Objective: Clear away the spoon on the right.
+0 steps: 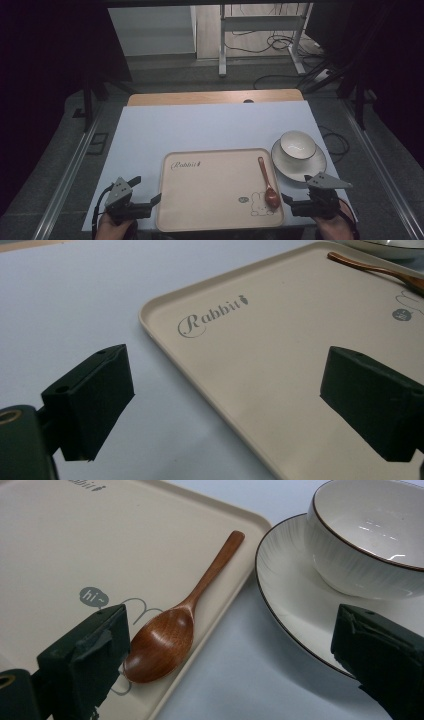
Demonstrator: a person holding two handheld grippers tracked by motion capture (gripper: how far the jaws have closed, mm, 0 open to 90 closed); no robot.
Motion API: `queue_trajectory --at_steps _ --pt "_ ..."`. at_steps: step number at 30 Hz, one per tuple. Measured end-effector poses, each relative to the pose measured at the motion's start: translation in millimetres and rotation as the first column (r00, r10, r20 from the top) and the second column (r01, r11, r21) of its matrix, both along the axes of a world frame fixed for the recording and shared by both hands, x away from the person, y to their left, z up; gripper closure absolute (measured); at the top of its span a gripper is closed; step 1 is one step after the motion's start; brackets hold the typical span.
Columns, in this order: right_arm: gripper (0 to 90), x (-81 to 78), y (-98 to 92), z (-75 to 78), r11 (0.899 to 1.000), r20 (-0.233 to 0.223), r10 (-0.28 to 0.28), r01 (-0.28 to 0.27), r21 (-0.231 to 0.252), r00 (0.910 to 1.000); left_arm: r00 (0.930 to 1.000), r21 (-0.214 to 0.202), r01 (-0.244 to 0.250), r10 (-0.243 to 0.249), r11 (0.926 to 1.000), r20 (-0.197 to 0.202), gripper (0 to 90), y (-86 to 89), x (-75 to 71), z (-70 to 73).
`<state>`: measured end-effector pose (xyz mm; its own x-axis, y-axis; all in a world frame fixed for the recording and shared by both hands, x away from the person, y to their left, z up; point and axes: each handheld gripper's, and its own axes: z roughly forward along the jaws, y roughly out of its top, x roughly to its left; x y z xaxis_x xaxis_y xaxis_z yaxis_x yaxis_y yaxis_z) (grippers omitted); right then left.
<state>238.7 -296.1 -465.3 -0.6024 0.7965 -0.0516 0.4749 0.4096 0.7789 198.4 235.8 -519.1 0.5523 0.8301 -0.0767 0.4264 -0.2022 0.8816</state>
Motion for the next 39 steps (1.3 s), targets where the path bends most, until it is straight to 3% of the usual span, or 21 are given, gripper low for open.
queue_trajectory --at_steps 39 --pt "2.2 -22.8 -22.7 -3.2 0.999 0.004 -0.046 0.046 -0.011 0.9989 1.0 -0.005 -0.005 0.005 1.0 -0.004 6.7 0.6 0.3 -0.1"
